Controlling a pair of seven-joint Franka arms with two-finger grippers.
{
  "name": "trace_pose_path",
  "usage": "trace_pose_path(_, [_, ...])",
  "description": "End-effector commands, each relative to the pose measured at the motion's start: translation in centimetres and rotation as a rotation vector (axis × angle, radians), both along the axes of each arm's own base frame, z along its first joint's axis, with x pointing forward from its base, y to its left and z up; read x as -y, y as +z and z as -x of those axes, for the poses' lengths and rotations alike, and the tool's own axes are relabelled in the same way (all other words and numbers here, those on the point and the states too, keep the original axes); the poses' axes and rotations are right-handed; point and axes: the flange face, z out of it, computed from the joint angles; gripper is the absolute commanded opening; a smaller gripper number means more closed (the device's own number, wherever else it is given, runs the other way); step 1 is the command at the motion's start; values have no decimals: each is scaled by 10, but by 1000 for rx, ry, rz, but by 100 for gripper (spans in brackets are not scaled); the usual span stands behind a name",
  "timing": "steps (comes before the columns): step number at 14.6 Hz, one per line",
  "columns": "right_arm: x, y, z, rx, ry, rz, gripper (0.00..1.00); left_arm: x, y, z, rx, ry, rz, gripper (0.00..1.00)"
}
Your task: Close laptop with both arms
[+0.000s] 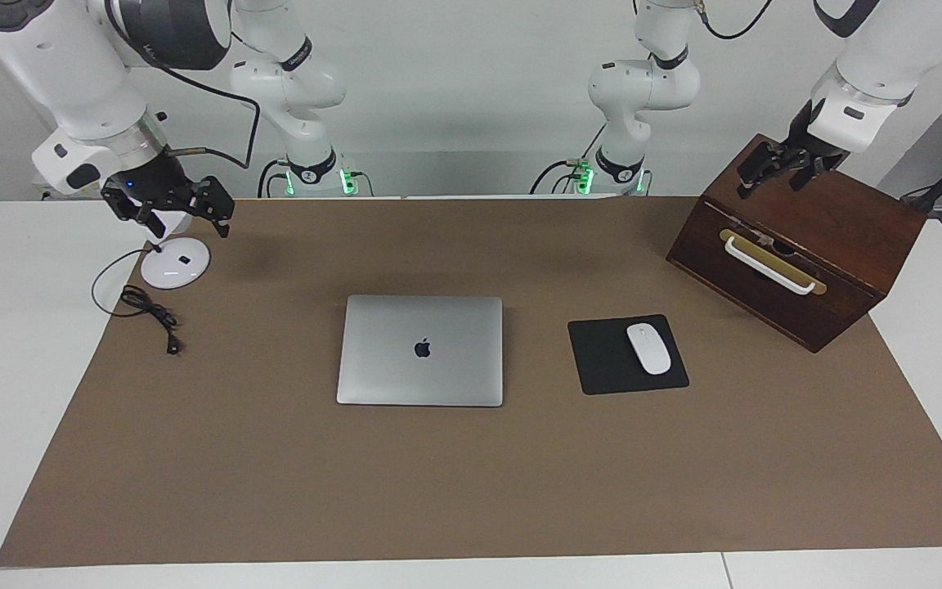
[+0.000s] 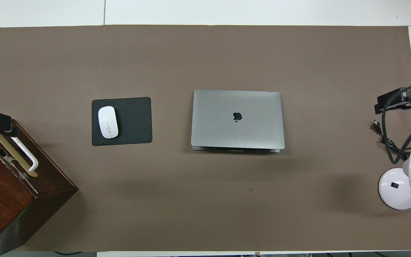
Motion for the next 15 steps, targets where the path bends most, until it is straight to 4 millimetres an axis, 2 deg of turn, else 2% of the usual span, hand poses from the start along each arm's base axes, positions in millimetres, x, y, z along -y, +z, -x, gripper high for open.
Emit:
trace_pose_path(1, [0, 2, -1, -8, 1, 0, 100, 1, 4, -5, 36, -8, 13, 100])
trace_pose_path(15, [0, -1, 0, -12, -1, 0, 100, 0, -1, -6, 42, -52, 19, 100])
